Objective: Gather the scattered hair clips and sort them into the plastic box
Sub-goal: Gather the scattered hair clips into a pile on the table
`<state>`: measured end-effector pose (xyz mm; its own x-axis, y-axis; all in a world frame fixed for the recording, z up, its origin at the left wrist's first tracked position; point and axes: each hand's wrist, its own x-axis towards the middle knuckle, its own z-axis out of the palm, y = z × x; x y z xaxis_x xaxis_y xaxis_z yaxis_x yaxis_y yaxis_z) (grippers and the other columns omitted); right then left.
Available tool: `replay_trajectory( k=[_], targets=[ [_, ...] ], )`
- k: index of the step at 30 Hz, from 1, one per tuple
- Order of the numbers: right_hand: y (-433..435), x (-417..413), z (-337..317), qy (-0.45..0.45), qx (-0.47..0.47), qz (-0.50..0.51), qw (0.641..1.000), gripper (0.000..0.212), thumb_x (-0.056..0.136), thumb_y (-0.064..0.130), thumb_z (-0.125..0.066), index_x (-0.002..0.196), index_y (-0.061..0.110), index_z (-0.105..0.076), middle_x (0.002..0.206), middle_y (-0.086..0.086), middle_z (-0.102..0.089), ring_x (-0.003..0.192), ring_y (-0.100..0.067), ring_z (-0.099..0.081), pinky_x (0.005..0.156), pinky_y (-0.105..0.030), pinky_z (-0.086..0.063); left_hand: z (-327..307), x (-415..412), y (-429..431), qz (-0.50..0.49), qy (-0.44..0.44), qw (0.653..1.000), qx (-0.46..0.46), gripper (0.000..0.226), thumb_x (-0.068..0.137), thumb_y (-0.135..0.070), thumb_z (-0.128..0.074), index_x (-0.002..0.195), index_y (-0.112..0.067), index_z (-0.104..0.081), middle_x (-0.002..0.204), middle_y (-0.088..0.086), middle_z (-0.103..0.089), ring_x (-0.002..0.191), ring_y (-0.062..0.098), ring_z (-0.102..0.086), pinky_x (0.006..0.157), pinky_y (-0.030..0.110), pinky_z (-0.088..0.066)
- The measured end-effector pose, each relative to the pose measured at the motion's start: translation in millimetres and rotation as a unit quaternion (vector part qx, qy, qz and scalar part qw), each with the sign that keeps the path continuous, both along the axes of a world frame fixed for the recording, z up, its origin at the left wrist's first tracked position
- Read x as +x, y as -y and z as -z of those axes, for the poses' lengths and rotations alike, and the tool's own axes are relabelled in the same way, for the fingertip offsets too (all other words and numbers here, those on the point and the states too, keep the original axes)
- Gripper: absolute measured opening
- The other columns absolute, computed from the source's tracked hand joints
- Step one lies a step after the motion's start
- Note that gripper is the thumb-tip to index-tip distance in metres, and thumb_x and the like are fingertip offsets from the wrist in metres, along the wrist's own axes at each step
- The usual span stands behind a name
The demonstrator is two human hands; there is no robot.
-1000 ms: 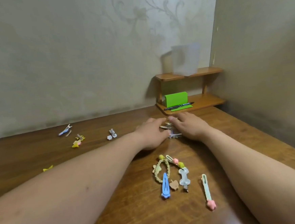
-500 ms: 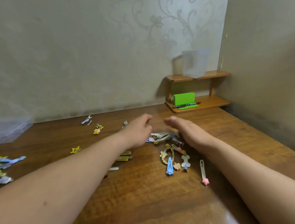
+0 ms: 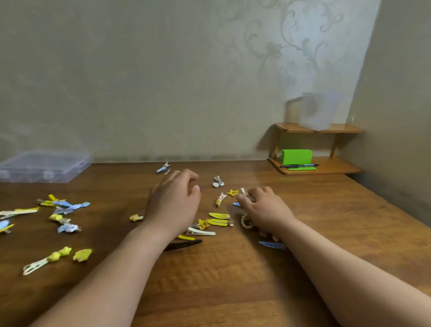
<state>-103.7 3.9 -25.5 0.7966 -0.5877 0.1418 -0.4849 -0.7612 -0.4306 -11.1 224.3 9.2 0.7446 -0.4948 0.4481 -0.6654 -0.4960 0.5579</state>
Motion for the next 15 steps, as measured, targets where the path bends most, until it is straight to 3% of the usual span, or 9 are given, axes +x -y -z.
replay_trajectory(
  k=[6, 10, 13, 15],
  targets=[
    [-42, 55, 5, 0.016, -0.008, -0.038, 0.999, 0.052, 0.1, 0.057, -0.05, 0.139, 0.024, -0.056, 0.143, -0.003, -0.051, 0.124, -0.027, -0.058, 0.098, -0.039, -0.05, 4, 36, -20, -0.034, -0.013, 0.996, 0.08, 0.025, 0.106, -0.033, -0.052, 0.126, -0.028, -0.066, 0.134, -0.007, -0.062, 0.127, 0.021, -0.058, 0.111, 0.04, -0.04],
    [-56, 87, 9, 0.025, -0.001, -0.074, 0.997, 0.051, 0.1, 0.056, -0.051, 0.137, 0.023, -0.057, 0.139, -0.001, -0.054, 0.122, -0.025, -0.059, 0.096, -0.039, -0.05, 3, 57, -19, -0.035, -0.045, 0.996, 0.071, 0.027, 0.106, -0.032, -0.052, 0.129, -0.028, -0.065, 0.135, -0.006, -0.06, 0.122, 0.023, -0.061, 0.109, 0.045, -0.047],
    [-48, 111, 4, 0.112, 0.068, -0.094, 0.987, 0.052, 0.097, 0.06, -0.052, 0.119, 0.016, -0.067, 0.116, -0.002, -0.066, 0.103, -0.019, -0.064, 0.082, -0.034, -0.05, 1, 93, -10, -0.044, -0.062, 0.995, 0.069, 0.027, 0.105, -0.033, -0.053, 0.13, -0.026, -0.064, 0.134, -0.003, -0.058, 0.118, 0.025, -0.062, 0.105, 0.045, -0.051],
    [-28, 124, -2, 0.189, 0.114, -0.043, 0.974, 0.044, 0.097, 0.054, -0.054, 0.102, 0.013, -0.068, 0.1, -0.004, -0.07, 0.09, -0.021, -0.065, 0.074, -0.033, -0.047, 1, 121, -1, -0.05, -0.083, 0.993, 0.068, 0.029, 0.105, -0.03, -0.056, 0.131, -0.021, -0.064, 0.138, 0.003, -0.057, 0.12, 0.027, -0.06, 0.103, 0.036, -0.049]
  ],
)
